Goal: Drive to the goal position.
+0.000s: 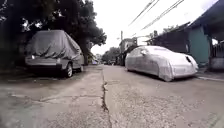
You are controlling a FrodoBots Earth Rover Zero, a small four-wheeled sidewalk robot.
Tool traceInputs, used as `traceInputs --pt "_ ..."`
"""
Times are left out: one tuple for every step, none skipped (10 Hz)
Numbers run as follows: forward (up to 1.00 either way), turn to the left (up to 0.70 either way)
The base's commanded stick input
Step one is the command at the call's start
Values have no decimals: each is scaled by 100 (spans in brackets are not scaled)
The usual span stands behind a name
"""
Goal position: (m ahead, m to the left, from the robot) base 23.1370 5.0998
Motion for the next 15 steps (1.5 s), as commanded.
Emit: traceInputs --pt "100 0" --pt "100 0" --pt "100 0" --pt "100 0" --pt "100 0" --pt "100 0" --pt "100 0" --pt "100 0" --pt "100 0" --pt "100 0" --pt "100 1" --pt "100 27" --pt "100 22" --pt "100 3" --pt "100 3"
